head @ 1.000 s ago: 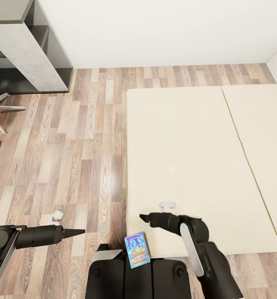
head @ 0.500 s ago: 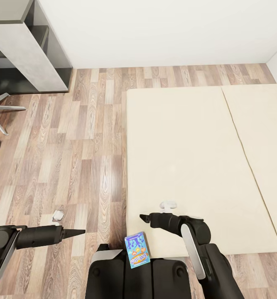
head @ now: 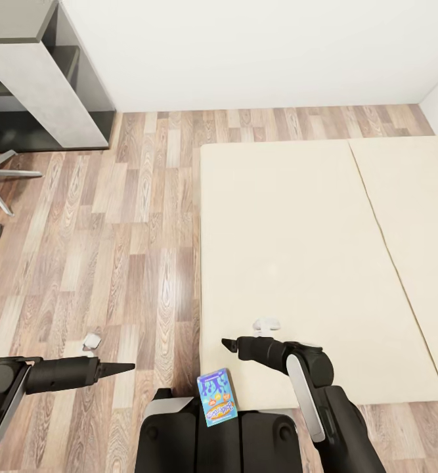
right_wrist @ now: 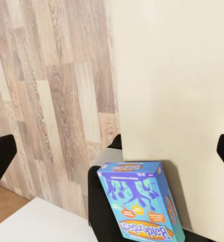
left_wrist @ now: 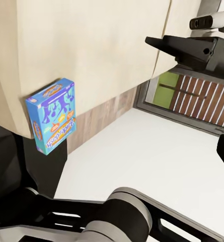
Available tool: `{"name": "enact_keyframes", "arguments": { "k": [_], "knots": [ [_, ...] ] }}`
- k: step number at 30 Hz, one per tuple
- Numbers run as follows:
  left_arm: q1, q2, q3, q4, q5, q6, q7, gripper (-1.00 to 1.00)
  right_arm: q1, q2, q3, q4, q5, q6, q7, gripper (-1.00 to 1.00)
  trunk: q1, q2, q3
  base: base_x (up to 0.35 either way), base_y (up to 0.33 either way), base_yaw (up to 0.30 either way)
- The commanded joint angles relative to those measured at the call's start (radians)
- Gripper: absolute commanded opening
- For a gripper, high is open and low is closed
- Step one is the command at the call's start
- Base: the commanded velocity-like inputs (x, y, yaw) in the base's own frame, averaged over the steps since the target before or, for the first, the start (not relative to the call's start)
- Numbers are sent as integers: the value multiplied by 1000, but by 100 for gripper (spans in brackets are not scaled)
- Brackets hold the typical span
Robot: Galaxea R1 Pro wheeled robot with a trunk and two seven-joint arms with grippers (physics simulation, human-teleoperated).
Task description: Put all the toys in the child's room - the three board games (two on the bed and one on the table), the two jigsaw puzzles on the table, and the tennis ball on the table - inside the toy box on the table in the child's room.
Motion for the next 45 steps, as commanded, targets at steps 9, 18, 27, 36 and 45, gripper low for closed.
{"name": "enact_keyframes", "arguments": {
  "k": [9, 18, 27, 36, 45],
  "knots": [
    [0, 3, 2, 0, -1, 11, -4, 100, 0, 1, -1, 2, 1, 3, 3, 100, 0, -1, 14, 0, 0, 0],
    [0, 3, 3, 1, -1, 11, -4, 100, 0, 2, -1, 3, 1, 2, 1, 100, 0, -1, 29, 0, 0, 0],
    [0, 5, 6, 4, -1, 11, -4, 100, 0, 3, -1, 4, 1, 2, 1, 100, 0, -1, 34, 0, 0, 0],
    [0, 5, 5, 4, -1, 11, -4, 100, 0, 2, -1, 5, 1, 1, 1, 100, 0, -1, 36, 0, 0, 0],
    [0, 5, 5, 4, -1, 11, -5, 100, 0, 2, -1, 5, 1, -17, 0, 100, 0, -1, 49, 0, 0, 0]
  ]
}}
